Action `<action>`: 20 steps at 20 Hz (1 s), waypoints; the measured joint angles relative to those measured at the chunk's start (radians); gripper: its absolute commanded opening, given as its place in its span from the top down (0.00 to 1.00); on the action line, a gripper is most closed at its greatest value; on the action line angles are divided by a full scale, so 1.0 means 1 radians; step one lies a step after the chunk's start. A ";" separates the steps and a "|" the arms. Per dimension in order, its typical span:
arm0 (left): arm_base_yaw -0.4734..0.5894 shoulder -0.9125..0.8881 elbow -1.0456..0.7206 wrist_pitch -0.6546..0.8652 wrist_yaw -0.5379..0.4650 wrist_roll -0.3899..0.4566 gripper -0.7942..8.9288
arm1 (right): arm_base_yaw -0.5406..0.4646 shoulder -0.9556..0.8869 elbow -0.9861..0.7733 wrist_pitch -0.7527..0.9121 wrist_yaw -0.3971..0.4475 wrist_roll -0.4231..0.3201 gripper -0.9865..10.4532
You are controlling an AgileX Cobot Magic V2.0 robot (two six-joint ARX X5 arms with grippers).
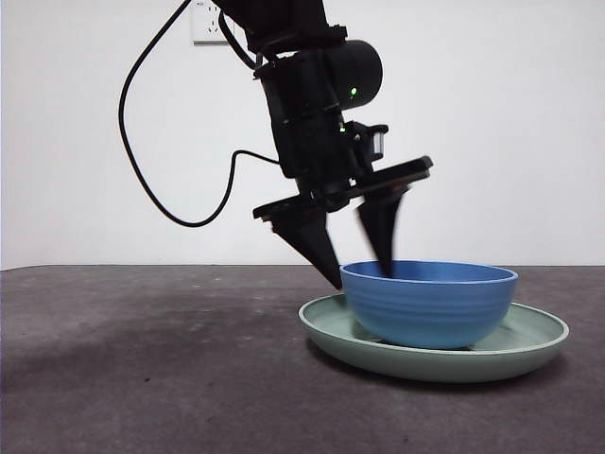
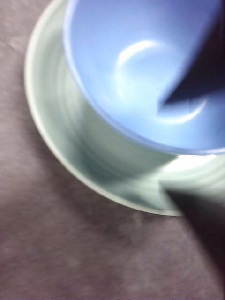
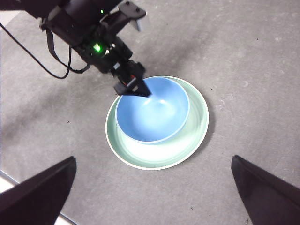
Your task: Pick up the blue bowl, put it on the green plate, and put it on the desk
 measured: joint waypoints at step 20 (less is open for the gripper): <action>0.050 -0.283 0.468 -0.561 0.001 0.114 0.28 | 0.000 0.025 0.000 0.005 0.000 -0.006 0.36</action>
